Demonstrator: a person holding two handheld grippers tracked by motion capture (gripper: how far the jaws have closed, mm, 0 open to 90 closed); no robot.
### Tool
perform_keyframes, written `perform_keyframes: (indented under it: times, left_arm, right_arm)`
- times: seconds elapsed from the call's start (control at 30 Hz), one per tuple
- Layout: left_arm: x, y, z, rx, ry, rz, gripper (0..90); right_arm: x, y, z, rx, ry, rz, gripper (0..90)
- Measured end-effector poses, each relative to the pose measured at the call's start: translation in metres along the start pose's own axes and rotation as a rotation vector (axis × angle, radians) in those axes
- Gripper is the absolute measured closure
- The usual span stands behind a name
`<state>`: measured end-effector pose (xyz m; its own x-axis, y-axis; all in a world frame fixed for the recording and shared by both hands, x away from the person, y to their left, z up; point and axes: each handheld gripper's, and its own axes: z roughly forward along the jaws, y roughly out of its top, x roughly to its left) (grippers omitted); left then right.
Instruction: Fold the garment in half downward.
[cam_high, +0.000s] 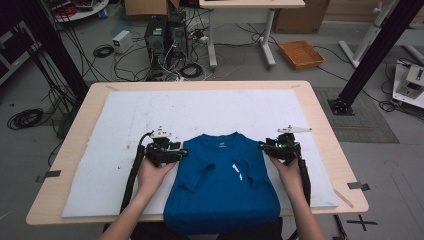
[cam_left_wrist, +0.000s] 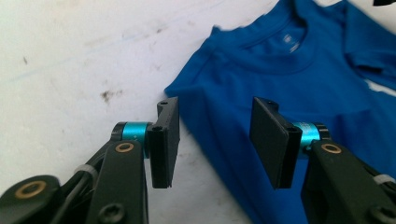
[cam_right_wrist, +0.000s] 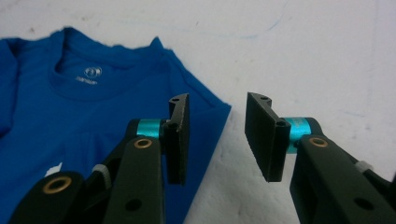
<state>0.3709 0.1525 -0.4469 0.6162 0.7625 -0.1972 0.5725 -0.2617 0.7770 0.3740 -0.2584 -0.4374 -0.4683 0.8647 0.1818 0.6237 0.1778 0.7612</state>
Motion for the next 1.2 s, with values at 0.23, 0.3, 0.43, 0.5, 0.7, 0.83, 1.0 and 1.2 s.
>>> perform_keyframes:
  times: [0.23, 0.3, 0.43, 0.5, 0.7, 0.83, 1.0, 1.2]
  left_arm:
    - [0.001, -0.002, 0.003, 0.022, 0.037, 0.007, 68.5]
    - [0.001, -0.002, 0.002, 0.025, 0.033, 0.004, 74.0]
    - [0.001, 0.000, -0.002, -0.007, 0.030, -0.002, 60.7]
    - [0.002, 0.005, -0.004, -0.029, 0.032, 0.002, 58.5]
    - [0.008, 0.030, 0.011, 0.006, 0.025, 0.032, 55.6]
    - [0.008, 0.039, 0.028, 0.062, 0.038, 0.079, 55.6]
    - [0.010, 0.038, 0.039, 0.107, 0.036, 0.082, 57.0]
    - [0.008, 0.038, 0.038, 0.112, 0.080, 0.131, 75.6]
  right_arm:
    - [0.007, -0.005, 0.014, 0.063, -0.038, -0.052, 76.9]
    - [0.008, -0.005, 0.013, 0.058, -0.035, -0.059, 82.7]
    - [0.007, -0.004, 0.009, 0.022, -0.031, -0.059, 73.0]
    - [0.006, 0.001, 0.006, 0.007, -0.028, -0.061, 70.1]
    - [0.004, 0.025, 0.017, 0.011, -0.016, -0.072, 66.5]
    - [0.003, 0.033, 0.033, 0.050, 0.000, -0.072, 65.4]
    - [0.005, 0.030, 0.048, 0.106, -0.004, -0.111, 65.4]
    - [0.007, 0.029, 0.048, 0.114, -0.015, -0.173, 87.3]
